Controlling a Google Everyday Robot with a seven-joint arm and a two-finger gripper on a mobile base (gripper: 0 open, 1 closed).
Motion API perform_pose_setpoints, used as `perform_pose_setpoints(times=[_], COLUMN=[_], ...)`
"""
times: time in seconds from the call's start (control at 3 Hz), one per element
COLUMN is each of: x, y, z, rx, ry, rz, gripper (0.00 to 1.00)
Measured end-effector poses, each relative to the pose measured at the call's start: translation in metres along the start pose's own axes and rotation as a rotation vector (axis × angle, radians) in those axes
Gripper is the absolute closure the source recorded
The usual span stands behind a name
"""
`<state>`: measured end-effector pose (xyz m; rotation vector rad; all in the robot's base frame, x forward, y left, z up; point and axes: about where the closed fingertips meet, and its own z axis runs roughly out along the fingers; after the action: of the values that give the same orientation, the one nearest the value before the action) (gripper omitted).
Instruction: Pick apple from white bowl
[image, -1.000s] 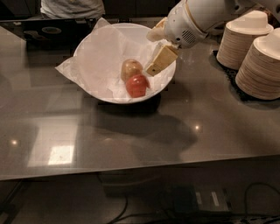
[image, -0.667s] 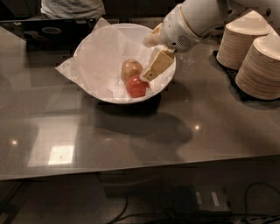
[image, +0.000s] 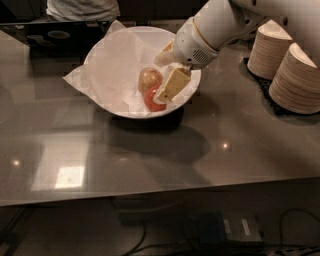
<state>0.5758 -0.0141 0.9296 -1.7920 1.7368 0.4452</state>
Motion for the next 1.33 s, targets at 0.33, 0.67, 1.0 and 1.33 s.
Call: perform_pose_setpoints(times=[0.33,0.67,1.0,1.33], x=[0.008,0.017,0.025,0.034], y=[0.002,0.002,0.000,-0.005], z=[0.012,0.023,0.031,0.041], rx=[-0.023,-0.037,-0.037,-0.040], ry=[0.010,0.025,0.039,0.049], rz=[0.015,0.034,0.048,0.066], gripper=[0.32,0.32,0.33,0.35])
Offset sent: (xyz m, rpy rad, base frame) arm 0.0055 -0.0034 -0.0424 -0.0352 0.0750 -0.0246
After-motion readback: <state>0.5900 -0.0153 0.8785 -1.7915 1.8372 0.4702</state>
